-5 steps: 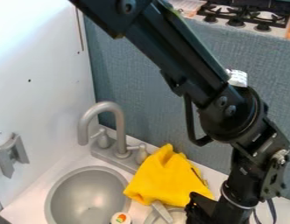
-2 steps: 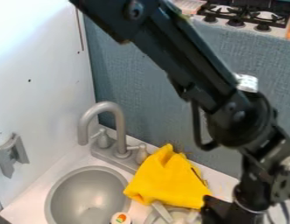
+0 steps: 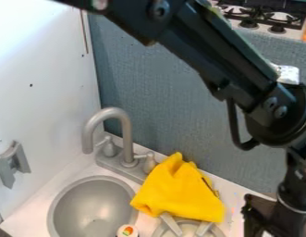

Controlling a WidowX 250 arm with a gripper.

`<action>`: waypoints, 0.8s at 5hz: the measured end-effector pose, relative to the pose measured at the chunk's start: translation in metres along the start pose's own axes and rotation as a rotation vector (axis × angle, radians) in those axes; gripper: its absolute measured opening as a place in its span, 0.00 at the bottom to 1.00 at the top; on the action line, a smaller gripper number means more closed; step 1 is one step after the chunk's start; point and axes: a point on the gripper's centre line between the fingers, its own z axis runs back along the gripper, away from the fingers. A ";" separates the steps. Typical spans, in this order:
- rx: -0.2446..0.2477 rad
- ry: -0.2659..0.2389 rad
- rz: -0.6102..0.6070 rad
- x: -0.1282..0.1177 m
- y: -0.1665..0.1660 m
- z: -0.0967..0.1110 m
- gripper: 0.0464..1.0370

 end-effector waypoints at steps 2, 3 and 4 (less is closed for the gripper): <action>0.003 0.013 -0.028 0.016 -0.015 -0.009 0.96; 0.022 0.052 -0.035 0.019 -0.018 -0.023 0.96; 0.027 0.064 -0.055 0.022 -0.027 -0.032 0.96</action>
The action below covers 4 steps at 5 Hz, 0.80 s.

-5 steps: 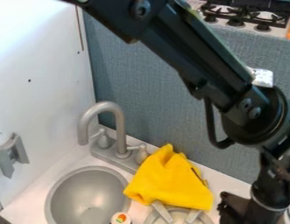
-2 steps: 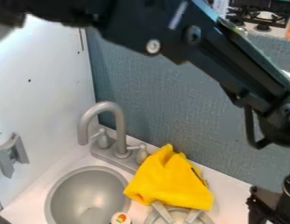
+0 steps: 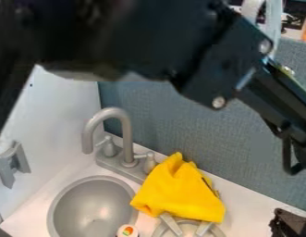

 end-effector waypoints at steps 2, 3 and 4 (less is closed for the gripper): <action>-0.007 0.034 0.011 0.005 -0.005 -0.023 0.96; 0.001 0.051 0.019 0.005 -0.005 -0.032 0.91; 0.016 0.026 0.022 0.009 -0.003 -0.034 0.63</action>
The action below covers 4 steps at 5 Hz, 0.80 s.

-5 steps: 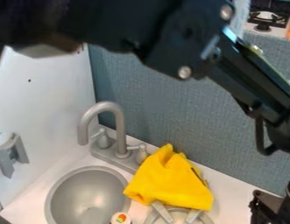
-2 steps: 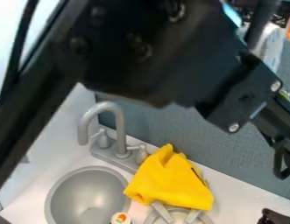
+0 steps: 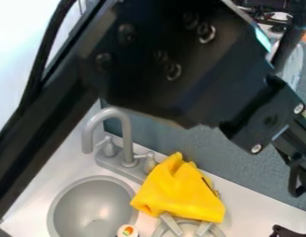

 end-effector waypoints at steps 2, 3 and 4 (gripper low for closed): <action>-0.026 0.002 -0.029 -0.001 -0.005 -0.001 0.13; -0.037 -0.012 -0.035 -0.004 -0.009 0.001 0.06; -0.045 -0.027 -0.020 -0.015 -0.005 0.022 0.06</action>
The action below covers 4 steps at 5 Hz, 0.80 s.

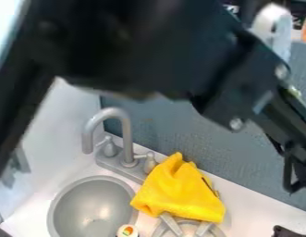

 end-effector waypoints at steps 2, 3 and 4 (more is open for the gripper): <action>0.059 -0.001 0.167 -0.041 0.048 0.030 0.06; 0.088 0.022 0.254 -0.048 0.089 0.024 0.06; 0.081 0.014 0.297 -0.046 0.119 0.021 0.06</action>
